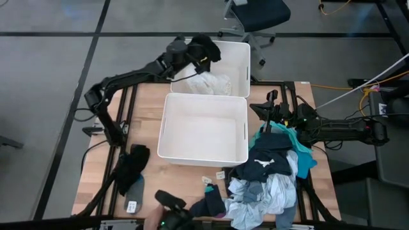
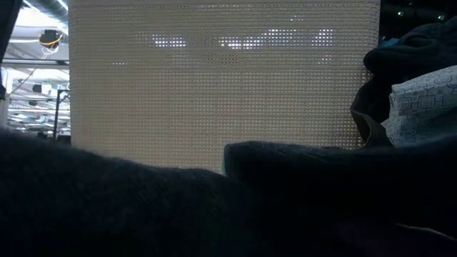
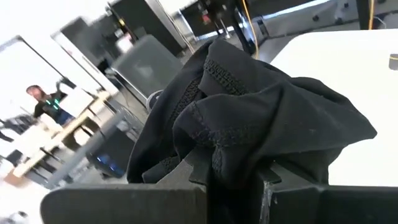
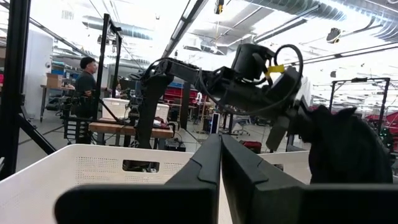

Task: Sort clothes
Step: Put the right black underwear into the top white bin

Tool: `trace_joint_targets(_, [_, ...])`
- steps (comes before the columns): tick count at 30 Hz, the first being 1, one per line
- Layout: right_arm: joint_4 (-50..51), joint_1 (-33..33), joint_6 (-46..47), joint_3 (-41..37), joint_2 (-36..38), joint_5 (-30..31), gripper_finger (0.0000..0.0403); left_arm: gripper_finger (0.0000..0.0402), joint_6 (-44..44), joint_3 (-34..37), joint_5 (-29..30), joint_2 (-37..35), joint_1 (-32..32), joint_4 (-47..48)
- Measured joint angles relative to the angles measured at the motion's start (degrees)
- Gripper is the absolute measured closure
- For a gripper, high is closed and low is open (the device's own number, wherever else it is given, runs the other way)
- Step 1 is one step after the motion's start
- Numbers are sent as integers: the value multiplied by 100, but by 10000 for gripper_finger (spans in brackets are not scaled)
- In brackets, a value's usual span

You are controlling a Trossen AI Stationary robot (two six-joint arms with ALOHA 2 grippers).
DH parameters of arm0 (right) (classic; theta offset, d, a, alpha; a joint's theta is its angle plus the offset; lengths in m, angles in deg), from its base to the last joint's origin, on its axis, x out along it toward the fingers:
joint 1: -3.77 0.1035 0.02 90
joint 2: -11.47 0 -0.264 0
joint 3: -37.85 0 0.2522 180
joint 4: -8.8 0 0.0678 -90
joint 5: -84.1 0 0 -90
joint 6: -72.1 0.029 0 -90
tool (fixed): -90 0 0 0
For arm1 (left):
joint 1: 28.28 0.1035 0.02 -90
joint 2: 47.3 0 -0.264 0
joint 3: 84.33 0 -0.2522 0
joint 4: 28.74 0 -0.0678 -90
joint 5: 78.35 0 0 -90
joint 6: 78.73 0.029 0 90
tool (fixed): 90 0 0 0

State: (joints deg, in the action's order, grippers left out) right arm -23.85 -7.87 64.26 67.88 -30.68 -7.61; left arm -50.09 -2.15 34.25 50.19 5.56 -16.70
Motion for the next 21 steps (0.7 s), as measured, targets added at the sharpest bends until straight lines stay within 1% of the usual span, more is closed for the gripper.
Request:
trace_joint_targets(6, [4, 2, 0, 0, 0, -2, 386, 368, -439, 2, 1, 83, 2, 361])
trace_joint_targets(13, [7, 1, 0, 0, 0, -28, 386, 368, -540, 2, -23, 77, 84, 1148])
trace_joint_targets(17, [7, 0, 2, 0, 0, -26, 386, 366, -624, 2, -19, 77, 153, 1375])
trace_joint_targets(19, [7, 1, 2, 0, 0, -26, 386, 354, -603, 2, -19, 77, 163, 1406])
trace_joint_targets(21, [7, 0, 0, 0, 0, -26, 386, 331, -543, 2, 72, 74, 160, 1414])
